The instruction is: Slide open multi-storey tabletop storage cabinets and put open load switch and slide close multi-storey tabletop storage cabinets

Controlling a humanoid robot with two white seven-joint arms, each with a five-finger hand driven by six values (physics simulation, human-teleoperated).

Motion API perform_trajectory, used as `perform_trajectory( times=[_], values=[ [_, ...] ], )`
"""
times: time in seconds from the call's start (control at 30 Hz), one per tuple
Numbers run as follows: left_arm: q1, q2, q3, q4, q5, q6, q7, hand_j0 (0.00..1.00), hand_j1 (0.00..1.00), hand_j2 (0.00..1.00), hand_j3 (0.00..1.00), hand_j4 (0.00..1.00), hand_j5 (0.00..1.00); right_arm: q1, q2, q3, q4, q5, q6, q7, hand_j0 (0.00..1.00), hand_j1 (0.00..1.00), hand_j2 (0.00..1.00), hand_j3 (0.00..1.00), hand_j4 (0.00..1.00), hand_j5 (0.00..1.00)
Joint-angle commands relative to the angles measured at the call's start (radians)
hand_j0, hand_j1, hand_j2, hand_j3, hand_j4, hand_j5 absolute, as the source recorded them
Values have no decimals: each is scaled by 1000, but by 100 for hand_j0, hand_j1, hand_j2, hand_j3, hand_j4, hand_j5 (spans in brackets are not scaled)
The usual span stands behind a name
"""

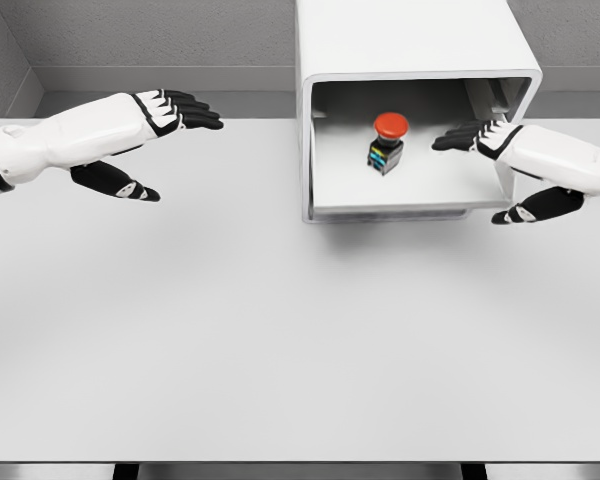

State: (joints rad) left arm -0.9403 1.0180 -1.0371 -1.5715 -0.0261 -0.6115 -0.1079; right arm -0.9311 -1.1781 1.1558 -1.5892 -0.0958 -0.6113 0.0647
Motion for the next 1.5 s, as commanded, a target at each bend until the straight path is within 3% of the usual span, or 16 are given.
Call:
perform_trajectory(
  times=[0.0, 0.17, 0.37, 0.53, 0.7, 0.9, 1.0, 1.03, 1.2, 1.3, 1.4, 1.47],
  values=[
    [0, 1, 2, 4, 6, 1, 1, 100, 100, 100, 100, 100, 100, 0, 34, 2, 29, -9, 0, 0, 100, 100, 100, 100, 100, 100],
    [0, 1, 2, 5, 6, 1, 1, 100, 100, 100, 100, 100, 100, -2, 83, 5, 75, -9, 0, 6, 100, 100, 100, 100, 100, 100],
    [2, 2, -1, 7, 6, 1, 1, 100, 100, 100, 100, 100, 100, -6, 166, 7, 198, -7, 0, 26, 100, 100, 100, 100, 100, 100],
    [6, 1, -11, 28, 6, 1, 1, 100, 100, 100, 100, 100, 100, -21, 190, 7, 221, -5, 0, 44, 100, 100, 100, 100, 100, 100],
    [8, 2, -12, 30, 6, 1, 1, 100, 100, 100, 100, 100, 100, -46, 239, 7, 322, -5, 0, 49, 100, 100, 100, 100, 100, 100],
    [17, 2, -12, 38, 6, 1, 1, 100, 100, 100, 100, 100, 100, -51, 259, 9, 330, -2, 0, 49, 100, 100, 100, 100, 100, 100],
    [18, 2, -12, 38, 6, 1, 1, 100, 100, 100, 100, 100, 100, -52, 204, 13, 221, -2, 0, 44, 100, 100, 100, 100, 100, 100],
    [20, 2, -12, 38, 6, 1, 1, 100, 100, 100, 100, 100, 100, -52, 163, 13, 149, -2, 0, 43, 100, 100, 100, 100, 100, 100],
    [23, 1, -14, 36, 6, 1, 1, 100, 100, 100, 100, 100, 100, -44, -47, 16, -77, -5, 0, 32, 100, 100, 100, 100, 100, 100],
    [23, 1, -15, 36, 6, 1, 1, 100, 100, 100, 100, 100, 100, -18, -130, 47, -94, 1, 0, 37, 100, 100, 100, 100, 100, 100],
    [52, 2, -15, 53, 6, 1, 2, 100, 100, 100, 100, 100, 100, 17, -296, 44, -97, 4, 0, 44, 100, 100, 100, 100, 100, 100],
    [74, 2, -15, 76, 6, 1, 2, 100, 100, 100, 100, 100, 100, 38, -336, 47, -97, 5, 0, 46, 100, 100, 100, 100, 100, 100]
  ],
)
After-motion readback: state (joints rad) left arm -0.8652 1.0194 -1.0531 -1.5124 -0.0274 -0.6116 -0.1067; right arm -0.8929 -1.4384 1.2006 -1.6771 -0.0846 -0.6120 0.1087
